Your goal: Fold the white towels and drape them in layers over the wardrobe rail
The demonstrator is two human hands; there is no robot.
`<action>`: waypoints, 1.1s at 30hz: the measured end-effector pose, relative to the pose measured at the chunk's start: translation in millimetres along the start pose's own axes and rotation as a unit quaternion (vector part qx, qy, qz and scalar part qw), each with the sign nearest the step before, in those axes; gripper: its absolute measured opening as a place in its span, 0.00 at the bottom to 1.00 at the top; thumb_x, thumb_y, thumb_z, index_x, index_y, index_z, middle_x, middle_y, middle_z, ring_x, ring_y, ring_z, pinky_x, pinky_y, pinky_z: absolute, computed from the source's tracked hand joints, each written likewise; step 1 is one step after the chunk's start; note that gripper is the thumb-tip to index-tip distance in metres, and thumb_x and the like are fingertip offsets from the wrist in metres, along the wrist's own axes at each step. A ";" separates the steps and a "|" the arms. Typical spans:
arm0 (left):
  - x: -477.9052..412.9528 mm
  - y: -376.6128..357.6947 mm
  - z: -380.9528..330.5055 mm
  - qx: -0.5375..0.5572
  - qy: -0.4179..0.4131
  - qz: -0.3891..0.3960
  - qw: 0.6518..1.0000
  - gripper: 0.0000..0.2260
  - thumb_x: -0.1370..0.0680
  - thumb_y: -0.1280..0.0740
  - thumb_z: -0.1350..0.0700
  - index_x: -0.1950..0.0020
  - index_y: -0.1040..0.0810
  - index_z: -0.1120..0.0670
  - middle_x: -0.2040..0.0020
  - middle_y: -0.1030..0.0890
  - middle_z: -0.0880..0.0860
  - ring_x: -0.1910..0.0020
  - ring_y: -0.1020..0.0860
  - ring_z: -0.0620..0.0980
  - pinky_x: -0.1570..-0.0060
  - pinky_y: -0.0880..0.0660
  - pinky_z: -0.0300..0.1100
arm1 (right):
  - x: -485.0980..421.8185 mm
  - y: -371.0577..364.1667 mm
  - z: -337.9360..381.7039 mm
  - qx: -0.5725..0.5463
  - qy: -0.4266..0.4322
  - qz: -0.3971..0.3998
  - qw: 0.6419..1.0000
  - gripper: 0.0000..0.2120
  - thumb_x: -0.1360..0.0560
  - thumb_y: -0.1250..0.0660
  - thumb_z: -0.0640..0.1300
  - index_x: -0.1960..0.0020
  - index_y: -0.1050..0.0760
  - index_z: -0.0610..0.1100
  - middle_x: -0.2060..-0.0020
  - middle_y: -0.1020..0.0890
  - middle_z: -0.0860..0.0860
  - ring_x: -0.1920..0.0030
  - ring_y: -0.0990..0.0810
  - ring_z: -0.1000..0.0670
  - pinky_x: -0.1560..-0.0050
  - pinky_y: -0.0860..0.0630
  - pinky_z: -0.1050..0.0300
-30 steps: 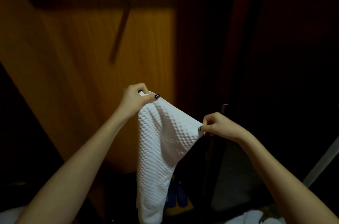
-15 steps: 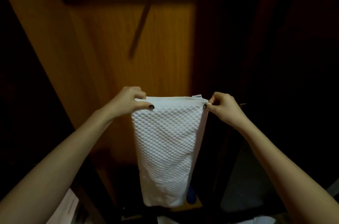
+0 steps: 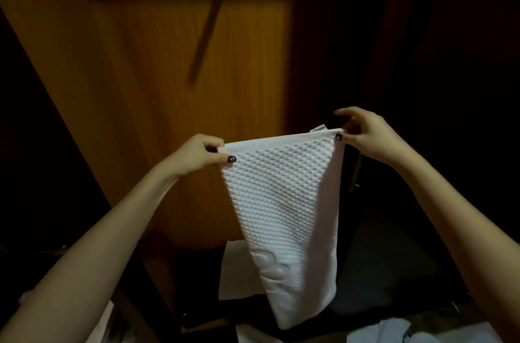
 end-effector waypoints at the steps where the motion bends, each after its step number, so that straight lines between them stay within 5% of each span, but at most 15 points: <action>1: -2.6 -1.7 -4.4 0.016 -0.002 -0.015 1.000 0.12 0.28 0.26 0.61 0.68 0.25 0.60 0.75 0.26 0.44 0.73 0.29 0.39 0.69 0.36 0.29 | 0.3 1.9 -3.3 0.016 -0.007 0.006 1.000 0.11 0.23 0.31 0.39 0.42 0.22 0.45 0.54 0.20 0.52 0.50 0.21 0.52 0.54 0.26 0.58; 3: -6.1 -3.3 -9.1 0.055 -0.003 -0.062 0.997 0.10 0.27 0.28 0.65 0.66 0.26 0.59 0.75 0.24 0.44 0.74 0.26 0.37 0.71 0.33 0.27 | 4.0 4.3 -9.6 0.031 -0.019 0.006 0.999 0.03 0.23 0.32 0.40 0.52 0.21 0.47 0.57 0.19 0.50 0.54 0.21 0.51 0.55 0.24 0.53; 6: -8.9 -2.5 -8.9 0.084 -0.015 -0.134 0.987 0.10 0.27 0.27 0.65 0.61 0.27 0.55 0.71 0.25 0.45 0.72 0.29 0.37 0.71 0.34 0.30 | 10.2 4.8 -17.5 0.016 -0.023 0.010 1.000 0.06 0.22 0.33 0.41 0.58 0.26 0.47 0.62 0.21 0.51 0.60 0.22 0.51 0.57 0.25 0.52; 10: -12.0 -3.5 -11.7 -0.037 0.031 -0.182 0.982 0.07 0.27 0.26 0.57 0.56 0.22 0.57 0.65 0.24 0.52 0.67 0.29 0.46 0.68 0.35 0.40 | 17.3 -10.9 -14.3 0.072 -0.009 0.053 0.996 0.06 0.23 0.34 0.39 0.56 0.29 0.46 0.67 0.20 0.51 0.65 0.19 0.51 0.66 0.27 0.57; 13: -9.0 -6.7 -12.4 -0.055 0.077 -0.235 0.967 0.14 0.27 0.26 0.54 0.69 0.24 0.57 0.73 0.28 0.49 0.74 0.33 0.43 0.75 0.42 0.35 | 23.4 -24.2 -7.6 -0.082 -0.045 0.049 0.994 0.13 0.26 0.35 0.36 0.45 0.24 0.50 0.72 0.19 0.49 0.72 0.21 0.53 0.69 0.26 0.60; 15: -6.0 -7.6 -11.8 -0.045 0.096 -0.278 0.955 0.11 0.27 0.26 0.54 0.67 0.22 0.56 0.72 0.27 0.47 0.73 0.31 0.44 0.75 0.40 0.34 | 31.1 -34.4 5.2 -0.202 -0.044 0.078 0.975 0.21 0.26 0.36 0.32 0.39 0.23 0.52 0.73 0.20 0.49 0.72 0.22 0.53 0.70 0.27 0.62; 20: -6.3 -15.0 -23.2 0.102 0.038 -0.242 0.964 0.08 0.25 0.28 0.57 0.61 0.18 0.60 0.69 0.21 0.47 0.72 0.26 0.38 0.70 0.33 0.31 | 42.8 -45.5 46.7 -0.324 0.012 0.129 0.937 0.11 0.24 0.36 0.29 0.48 0.19 0.39 0.65 0.16 0.44 0.67 0.19 0.50 0.65 0.24 0.62; 24: -2.4 -21.9 -34.6 0.183 -0.002 -0.183 0.966 0.08 0.23 0.30 0.58 0.57 0.17 0.64 0.63 0.16 0.50 0.64 0.20 0.42 0.62 0.27 0.33 | 37.4 -51.6 71.1 -0.308 0.042 0.189 0.931 0.07 0.25 0.32 0.30 0.48 0.23 0.37 0.58 0.14 0.46 0.53 0.15 0.51 0.50 0.20 0.59; 27: -2.0 -23.0 -39.2 0.188 -0.020 -0.184 0.965 0.10 0.25 0.28 0.58 0.58 0.18 0.66 0.65 0.19 0.50 0.65 0.23 0.42 0.63 0.28 0.34 | 37.8 -51.1 95.8 -0.220 0.113 0.197 0.949 0.04 0.24 0.32 0.32 0.50 0.21 0.39 0.60 0.14 0.49 0.56 0.15 0.53 0.55 0.23 0.65; 33: -2.2 -23.5 -45.9 0.245 -0.041 -0.160 0.955 0.19 0.25 0.28 0.52 0.57 0.21 0.70 0.65 0.25 0.54 0.65 0.28 0.45 0.60 0.31 0.38 | 31.6 -31.0 124.7 -0.033 0.281 0.029 0.959 0.10 0.25 0.29 0.47 0.53 0.17 0.39 0.63 0.20 0.51 0.64 0.23 0.56 0.63 0.27 0.60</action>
Point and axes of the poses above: each hand's wrist, its own x-axis away from the middle knuckle, its own y-axis out of the back of the hand, z = x × y, the point moved 6 cm from there along -x, towards the middle knuckle
